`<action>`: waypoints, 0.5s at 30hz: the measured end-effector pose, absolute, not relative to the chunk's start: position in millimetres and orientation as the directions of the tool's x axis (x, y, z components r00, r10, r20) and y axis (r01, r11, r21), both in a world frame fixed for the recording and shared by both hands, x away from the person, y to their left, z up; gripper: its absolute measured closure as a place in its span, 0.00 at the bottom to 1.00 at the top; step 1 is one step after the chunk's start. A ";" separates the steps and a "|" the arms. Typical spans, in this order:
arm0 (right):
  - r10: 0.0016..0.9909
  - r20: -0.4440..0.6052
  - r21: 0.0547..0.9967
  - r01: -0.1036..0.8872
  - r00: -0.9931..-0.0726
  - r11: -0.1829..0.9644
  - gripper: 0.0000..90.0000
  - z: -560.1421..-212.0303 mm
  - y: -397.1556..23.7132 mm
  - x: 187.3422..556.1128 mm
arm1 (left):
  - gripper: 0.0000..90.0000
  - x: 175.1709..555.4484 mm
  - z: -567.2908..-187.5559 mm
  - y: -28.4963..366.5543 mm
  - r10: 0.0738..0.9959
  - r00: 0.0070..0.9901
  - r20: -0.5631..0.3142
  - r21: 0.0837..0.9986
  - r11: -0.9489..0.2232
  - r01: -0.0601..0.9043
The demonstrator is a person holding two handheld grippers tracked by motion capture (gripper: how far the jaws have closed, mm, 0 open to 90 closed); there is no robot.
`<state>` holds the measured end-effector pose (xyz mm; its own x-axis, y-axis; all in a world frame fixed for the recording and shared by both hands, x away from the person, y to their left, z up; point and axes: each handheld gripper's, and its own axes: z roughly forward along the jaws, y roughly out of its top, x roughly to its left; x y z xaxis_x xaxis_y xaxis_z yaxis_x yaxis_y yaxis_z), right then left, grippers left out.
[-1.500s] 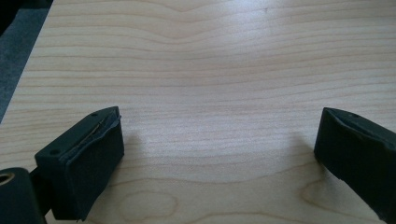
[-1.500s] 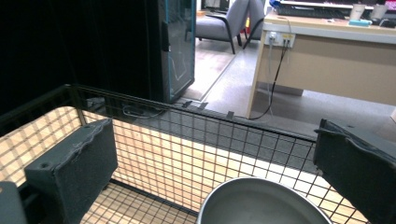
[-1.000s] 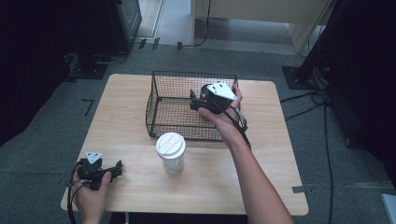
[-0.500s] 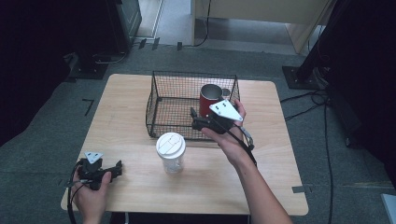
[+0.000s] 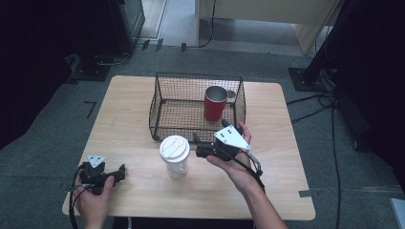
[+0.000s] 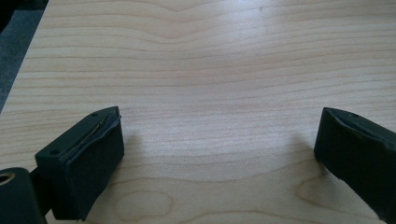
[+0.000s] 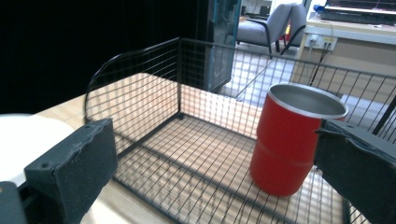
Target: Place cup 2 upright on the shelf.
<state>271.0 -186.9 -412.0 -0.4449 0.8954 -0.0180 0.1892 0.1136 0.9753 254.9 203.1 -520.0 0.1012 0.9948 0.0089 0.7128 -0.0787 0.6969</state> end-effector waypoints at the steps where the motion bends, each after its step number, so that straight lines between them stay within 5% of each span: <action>1: 0.894 -0.016 0.975 0.192 -0.447 0.113 0.00 -413.7 -186.4 268.3 | 0.02 254.9 -520.0 203.1 0.995 0.101 0.008 0.697 -0.078 0.713; 15: 0.873 0.021 0.970 0.222 -0.488 0.101 0.00 -441.1 -184.1 233.7 | 0.02 254.9 -520.1 203.1 0.995 0.101 0.008 0.698 -0.078 0.712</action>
<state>233.7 -184.1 -441.1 -0.4876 0.8728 0.0205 0.2223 0.1014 0.9697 254.9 203.1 -520.1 0.1008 0.9949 0.0083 0.7119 -0.0780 0.6979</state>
